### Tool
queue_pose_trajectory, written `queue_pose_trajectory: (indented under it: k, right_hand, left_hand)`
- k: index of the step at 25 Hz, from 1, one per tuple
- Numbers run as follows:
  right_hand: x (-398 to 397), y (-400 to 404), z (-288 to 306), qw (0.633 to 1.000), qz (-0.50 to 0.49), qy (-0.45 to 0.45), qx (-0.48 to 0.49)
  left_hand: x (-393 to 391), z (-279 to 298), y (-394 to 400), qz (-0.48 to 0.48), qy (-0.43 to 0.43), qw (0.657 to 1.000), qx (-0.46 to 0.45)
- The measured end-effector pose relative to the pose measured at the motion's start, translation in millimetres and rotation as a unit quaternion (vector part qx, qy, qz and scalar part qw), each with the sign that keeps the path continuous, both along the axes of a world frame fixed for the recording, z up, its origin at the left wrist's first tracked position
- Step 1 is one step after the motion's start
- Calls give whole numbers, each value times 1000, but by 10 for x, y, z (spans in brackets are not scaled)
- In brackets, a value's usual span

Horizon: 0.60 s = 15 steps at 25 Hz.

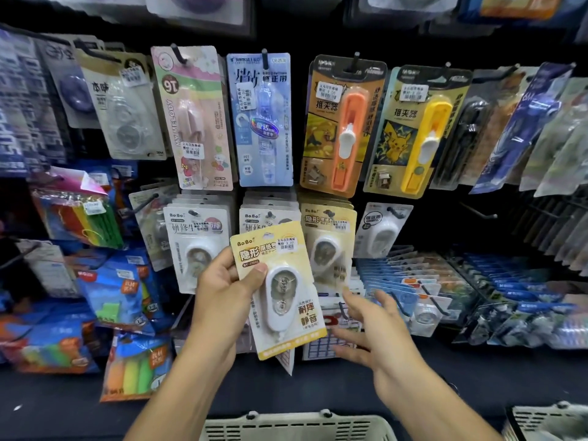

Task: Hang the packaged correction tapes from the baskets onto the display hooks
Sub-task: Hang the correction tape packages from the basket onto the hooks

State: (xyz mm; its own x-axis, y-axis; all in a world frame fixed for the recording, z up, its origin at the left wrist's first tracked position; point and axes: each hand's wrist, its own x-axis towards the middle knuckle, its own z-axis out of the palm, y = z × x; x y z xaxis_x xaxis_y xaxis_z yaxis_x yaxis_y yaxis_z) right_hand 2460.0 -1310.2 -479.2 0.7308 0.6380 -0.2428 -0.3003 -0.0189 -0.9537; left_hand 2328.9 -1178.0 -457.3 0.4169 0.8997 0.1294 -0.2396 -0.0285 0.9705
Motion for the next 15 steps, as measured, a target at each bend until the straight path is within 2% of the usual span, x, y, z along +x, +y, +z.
queue_pose_trajectory:
  k: [3,5,8,11,15]
  right_hand:
    - [-36,-2,11,981,164,-102,14]
    - [-107,47,21,966,202,-155,41]
    - [-33,152,74,973,103,-194,64]
    - [121,160,121,974,0,-226,25]
    - [129,101,101,961,-84,-258,48]
  left_hand:
    - [21,-9,-34,-30,6,1000,0]
    - [47,-2,-82,-52,12,999,3]
    - [44,3,-86,-33,67,995,65]
    - [-8,-31,-102,-34,140,980,138]
    - [-48,-61,-85,-22,167,972,163]
